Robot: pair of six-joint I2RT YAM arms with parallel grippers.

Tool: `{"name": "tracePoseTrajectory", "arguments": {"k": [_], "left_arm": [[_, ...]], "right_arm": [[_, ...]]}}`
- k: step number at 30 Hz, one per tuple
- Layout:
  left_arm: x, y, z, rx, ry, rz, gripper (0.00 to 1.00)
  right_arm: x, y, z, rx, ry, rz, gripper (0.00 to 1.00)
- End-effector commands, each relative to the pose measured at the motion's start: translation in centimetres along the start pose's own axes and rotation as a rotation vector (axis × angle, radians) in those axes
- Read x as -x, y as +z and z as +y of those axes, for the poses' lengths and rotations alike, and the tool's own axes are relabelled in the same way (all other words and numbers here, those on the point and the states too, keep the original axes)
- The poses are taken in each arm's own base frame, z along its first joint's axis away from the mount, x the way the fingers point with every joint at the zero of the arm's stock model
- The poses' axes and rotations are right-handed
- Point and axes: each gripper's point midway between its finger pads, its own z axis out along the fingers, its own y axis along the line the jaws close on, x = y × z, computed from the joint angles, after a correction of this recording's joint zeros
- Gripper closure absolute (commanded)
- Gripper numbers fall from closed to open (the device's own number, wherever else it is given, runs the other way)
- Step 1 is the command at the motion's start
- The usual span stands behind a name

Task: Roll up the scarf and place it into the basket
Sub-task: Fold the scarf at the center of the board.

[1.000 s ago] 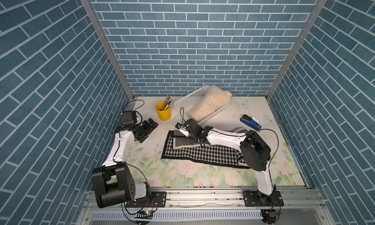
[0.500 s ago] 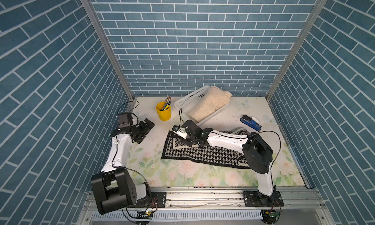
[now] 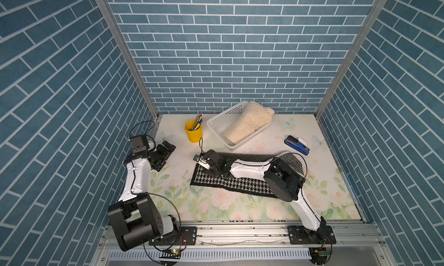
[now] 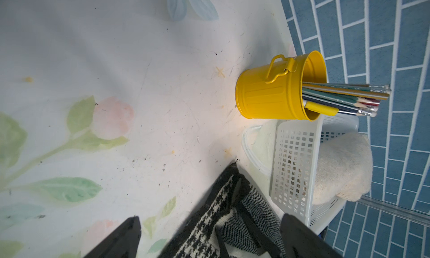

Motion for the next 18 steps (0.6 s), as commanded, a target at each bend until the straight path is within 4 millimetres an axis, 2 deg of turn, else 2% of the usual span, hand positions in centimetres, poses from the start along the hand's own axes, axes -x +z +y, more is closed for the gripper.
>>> {"name": "tracePoseTrajectory", "arguments": {"k": [1, 5, 9, 12, 14, 15, 16, 17, 18], "left_arm": [[0.4, -0.2, -0.4, -0.012, 0.023, -0.003, 0.00], [0.5, -0.2, -0.4, -0.012, 0.029, -0.004, 0.00], [0.4, 0.1, -0.4, -0.021, 0.025, 0.002, 0.00], [0.2, 0.3, -0.2, -0.021, 0.024, 0.009, 0.00], [0.2, 0.2, -0.2, -0.021, 0.027, 0.008, 0.00], [0.2, 0.1, -0.2, -0.020, 0.028, 0.008, 0.00], [0.2, 0.1, -0.3, -0.020, 0.030, 0.006, 0.00], [0.2, 0.1, -0.3, -0.020, 0.030, 0.005, 0.00], [0.2, 0.0, -0.3, -0.022, 0.031, 0.007, 0.00]], "right_arm": [[0.8, 1.0, -2.5, -0.141, 0.025, -0.013, 0.43], [1.6, 0.6, -2.4, -0.114, 0.033, -0.040, 0.44], [1.3, 1.6, -2.7, -0.100, 0.036, -0.021, 0.50], [1.2, 2.3, -3.4, -0.106, 0.043, -0.005, 0.63], [1.3, 2.5, -3.8, -0.109, 0.044, 0.001, 0.75], [1.5, 2.4, -4.1, -0.110, 0.044, -0.001, 0.82], [1.7, 2.0, -4.2, -0.108, 0.043, -0.003, 0.95], [2.0, 1.4, -4.5, -0.116, 0.049, -0.010, 1.00], [2.2, 0.7, -4.6, -0.113, 0.051, -0.022, 1.00]]}}
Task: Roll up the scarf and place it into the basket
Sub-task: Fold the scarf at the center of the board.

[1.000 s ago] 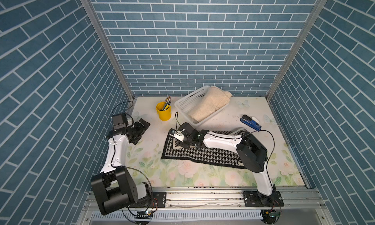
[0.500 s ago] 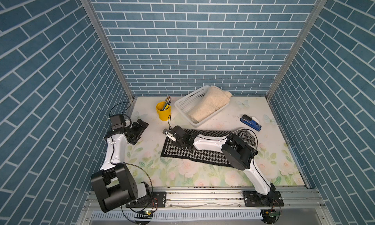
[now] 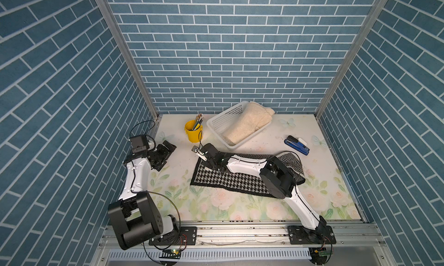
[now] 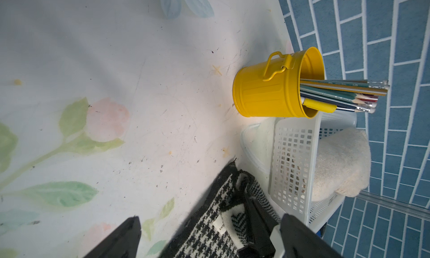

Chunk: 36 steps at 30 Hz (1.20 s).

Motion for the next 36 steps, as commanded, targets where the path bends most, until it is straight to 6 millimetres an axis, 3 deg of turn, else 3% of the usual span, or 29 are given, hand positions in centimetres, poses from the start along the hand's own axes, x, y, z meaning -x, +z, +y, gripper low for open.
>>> {"name": "tracePoseTrajectory", "arguments": {"k": [1, 7, 13, 19, 24, 27, 30, 32, 33, 34, 36], "left_arm": [[0.2, -0.2, -0.3, -0.010, 0.018, -0.003, 0.00], [0.1, -0.6, -0.7, -0.027, 0.026, -0.008, 0.00], [-0.3, -1.2, -1.1, -0.050, 0.025, -0.018, 0.00], [-0.4, -2.2, -1.9, -0.080, 0.032, -0.036, 0.00], [-0.4, -3.3, -2.6, -0.095, 0.039, -0.060, 0.00], [-0.4, -3.5, -2.6, -0.093, 0.038, -0.065, 0.00], [-0.4, -3.6, -2.7, -0.095, 0.032, -0.070, 0.00], [-0.3, -3.6, -2.7, -0.095, 0.028, -0.074, 0.00], [-0.3, -3.6, -2.7, -0.093, 0.025, -0.073, 0.00], [-0.3, -3.6, -2.7, -0.091, 0.026, -0.071, 0.00], [-0.2, -3.6, -2.7, -0.087, 0.030, -0.073, 0.00]], "right_arm": [[0.3, -1.9, -0.8, 0.002, 0.005, -0.002, 1.00], [2.7, -8.3, -1.8, 0.072, 0.020, -0.086, 1.00], [2.8, -14.0, -1.1, 0.169, 0.004, -0.068, 1.00], [0.7, -19.4, 1.3, 0.224, -0.040, 0.038, 1.00], [0.4, -22.9, 5.9, 0.346, -0.092, 0.126, 1.00], [0.4, -22.1, 7.6, 0.401, -0.083, 0.149, 1.00], [1.0, -17.5, 6.9, 0.403, -0.012, 0.147, 0.97], [2.3, -13.5, 4.3, 0.339, 0.091, 0.136, 0.75], [3.0, -12.4, 2.9, 0.315, 0.135, 0.133, 0.67], [3.5, -11.6, 1.1, 0.274, 0.179, 0.133, 0.56], [3.5, -12.3, -1.8, 0.194, 0.215, 0.122, 0.45]]}}
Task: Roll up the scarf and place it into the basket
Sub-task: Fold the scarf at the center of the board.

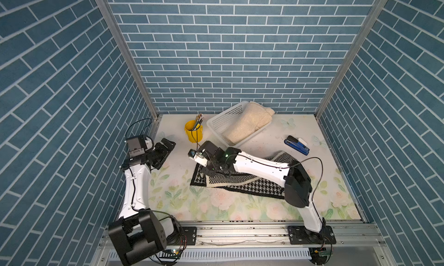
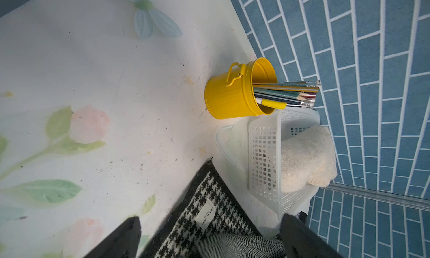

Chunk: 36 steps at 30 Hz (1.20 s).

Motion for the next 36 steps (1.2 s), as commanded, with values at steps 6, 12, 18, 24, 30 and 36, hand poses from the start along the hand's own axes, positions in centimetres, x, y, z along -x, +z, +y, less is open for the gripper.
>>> {"name": "tracePoseTrajectory", "arguments": {"k": [6, 12, 18, 24, 30, 36], "left_arm": [[-1.0, 0.1, -1.2, -0.002, 0.069, 0.030, 0.00], [-6.2, 0.8, -5.7, -0.087, 0.266, 0.115, 0.00], [-13.8, 2.2, -6.4, -0.042, 0.429, 0.276, 0.00], [-18.8, 3.7, -4.0, 0.099, 0.550, 0.369, 0.00], [-22.2, 5.0, -2.4, 0.238, 0.709, 0.366, 0.33], [-23.0, 6.7, -1.4, 0.335, 0.779, 0.333, 0.28]], "right_arm": [[-9.1, -12.1, -10.1, -0.256, 0.457, -0.081, 0.31], [-23.3, -17.2, -13.0, -0.367, 0.950, -0.074, 0.34], [-31.1, -18.7, -14.6, -0.313, 1.381, -0.255, 0.38], [-34.2, -20.3, -16.0, -0.290, 1.584, -0.427, 0.39], [-34.5, -20.9, -17.9, -0.203, 1.620, -0.560, 0.39], [-33.1, -20.5, -19.0, -0.083, 1.603, -0.639, 0.38]]}}
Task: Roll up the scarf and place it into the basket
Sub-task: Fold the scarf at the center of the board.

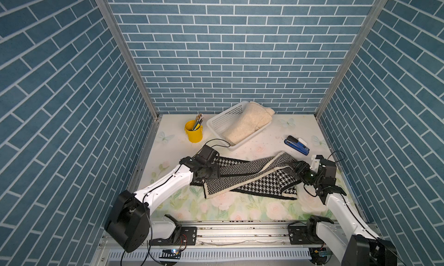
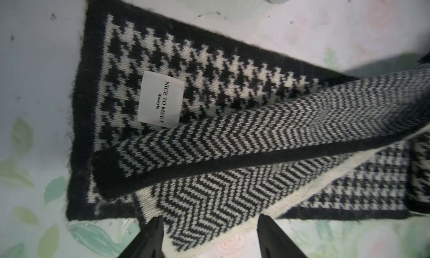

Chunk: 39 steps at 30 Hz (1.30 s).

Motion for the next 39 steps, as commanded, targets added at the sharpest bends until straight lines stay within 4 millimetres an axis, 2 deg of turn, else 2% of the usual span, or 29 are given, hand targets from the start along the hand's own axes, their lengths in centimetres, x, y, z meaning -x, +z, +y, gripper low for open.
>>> {"name": "tracePoseTrajectory", "arguments": {"k": [1, 4, 12, 16, 19, 27, 31, 35, 39], "left_arm": [[-0.2, 1.1, 1.0, 0.112, 0.023, -0.014, 0.27], [-0.3, 1.4, 1.2, 0.159, 0.031, -0.021, 0.26], [0.3, 1.5, -0.2, 0.108, 0.018, -0.035, 0.24], [-0.3, 2.2, -0.3, 0.116, 0.037, -0.007, 0.24], [-0.3, 2.3, -0.2, 0.121, 0.034, -0.013, 0.24], [0.9, 2.1, -1.2, 0.110, 0.038, -0.027, 0.20], [1.1, 1.8, -1.1, 0.114, 0.029, -0.041, 0.12], [1.1, 2.5, -1.0, 0.122, 0.030, -0.030, 0.09], [0.8, 3.8, -1.0, 0.130, 0.026, 0.012, 0.08]], "right_arm": [[0.1, 0.5, 2.6, 0.153, -0.001, 0.031, 0.39], [-0.2, 1.1, 2.1, 0.153, 0.013, 0.051, 0.39], [-0.8, 1.3, 0.7, 0.087, 0.034, 0.078, 0.46], [-0.8, -0.2, 1.6, 0.093, 0.023, 0.053, 0.49], [-1.4, -0.8, 1.6, 0.085, 0.027, 0.066, 0.50], [-2.0, 1.0, -0.3, 0.061, 0.063, 0.094, 0.50], [-2.3, 1.3, -0.8, 0.056, 0.085, 0.098, 0.48], [-2.5, 0.9, -3.0, -0.024, 0.116, 0.060, 0.45], [-1.2, 0.3, -5.2, -0.077, 0.158, -0.036, 0.44]]}}
